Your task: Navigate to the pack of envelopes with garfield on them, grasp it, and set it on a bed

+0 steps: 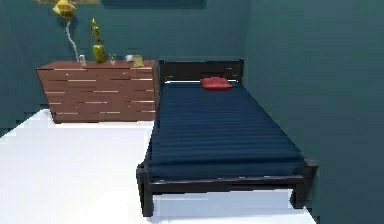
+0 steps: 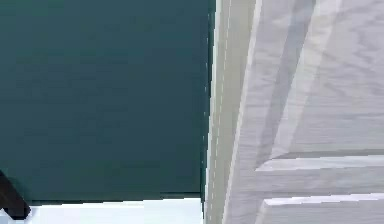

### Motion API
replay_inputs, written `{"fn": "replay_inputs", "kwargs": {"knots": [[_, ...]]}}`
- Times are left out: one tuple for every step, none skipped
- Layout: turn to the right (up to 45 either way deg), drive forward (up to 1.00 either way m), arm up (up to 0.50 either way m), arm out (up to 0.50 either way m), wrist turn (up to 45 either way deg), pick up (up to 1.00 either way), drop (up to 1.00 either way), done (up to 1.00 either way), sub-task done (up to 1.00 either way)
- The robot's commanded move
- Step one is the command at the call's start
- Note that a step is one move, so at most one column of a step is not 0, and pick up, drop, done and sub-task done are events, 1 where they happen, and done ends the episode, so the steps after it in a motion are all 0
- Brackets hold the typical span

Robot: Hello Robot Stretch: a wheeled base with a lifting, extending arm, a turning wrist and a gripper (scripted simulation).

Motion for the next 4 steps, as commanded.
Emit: {"fn": "replay_inputs", "kwargs": {"knots": [[-45.0,0.0,0.0,0.0,0.0,0.0,0.0,0.0,0.0],[-36.0,0.0,0.0,0.0,0.0,0.0,0.0,0.0,0.0],[0.0,0.25,0.0,0.0,0.0,0.0,0.0,0.0,0.0],[-12.0,0.0,0.0,0.0,0.0,0.0,0.0,0.0,0.0]]}}
